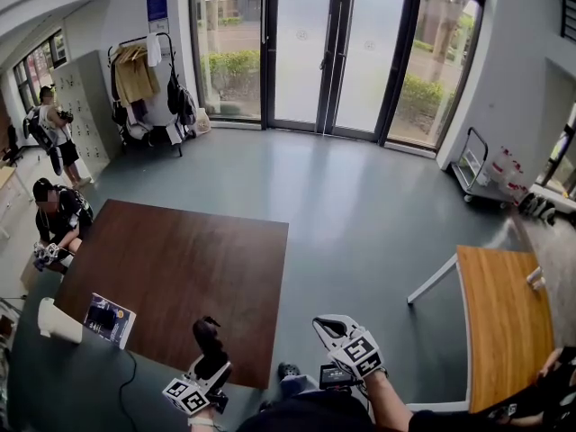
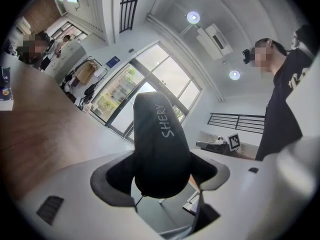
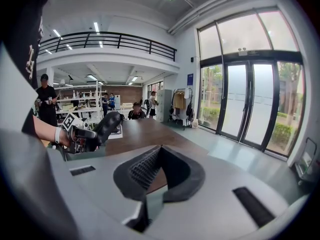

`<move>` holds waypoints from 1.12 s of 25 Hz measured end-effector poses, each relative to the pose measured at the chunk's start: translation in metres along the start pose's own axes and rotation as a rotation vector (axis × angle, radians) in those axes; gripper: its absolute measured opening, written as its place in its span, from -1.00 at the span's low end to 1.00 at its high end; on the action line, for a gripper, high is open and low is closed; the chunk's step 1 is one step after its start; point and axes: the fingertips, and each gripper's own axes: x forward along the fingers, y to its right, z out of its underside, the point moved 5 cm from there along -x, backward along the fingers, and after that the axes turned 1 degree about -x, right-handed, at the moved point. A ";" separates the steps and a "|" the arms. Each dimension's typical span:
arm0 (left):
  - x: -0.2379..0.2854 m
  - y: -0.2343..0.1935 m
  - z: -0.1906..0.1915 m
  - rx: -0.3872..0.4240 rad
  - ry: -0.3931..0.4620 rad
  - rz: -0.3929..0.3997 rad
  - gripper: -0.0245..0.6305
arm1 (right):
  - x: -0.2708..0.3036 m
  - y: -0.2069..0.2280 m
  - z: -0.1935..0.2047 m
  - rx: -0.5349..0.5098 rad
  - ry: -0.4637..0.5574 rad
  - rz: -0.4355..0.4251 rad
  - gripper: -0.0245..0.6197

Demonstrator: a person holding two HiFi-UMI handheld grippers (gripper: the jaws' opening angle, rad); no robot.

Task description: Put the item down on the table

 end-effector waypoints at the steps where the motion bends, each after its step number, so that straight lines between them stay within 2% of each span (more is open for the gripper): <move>1: 0.003 -0.007 0.002 0.006 -0.014 -0.009 0.09 | 0.002 0.002 -0.001 0.001 0.000 0.001 -0.96; 16: 0.043 -0.077 0.023 -0.035 -0.191 -0.163 0.09 | 0.016 0.035 -0.007 0.011 0.001 0.030 -0.96; 28: 0.054 -0.120 0.062 -0.029 -0.415 -0.302 0.09 | 0.020 0.049 0.003 0.036 -0.018 0.035 -0.96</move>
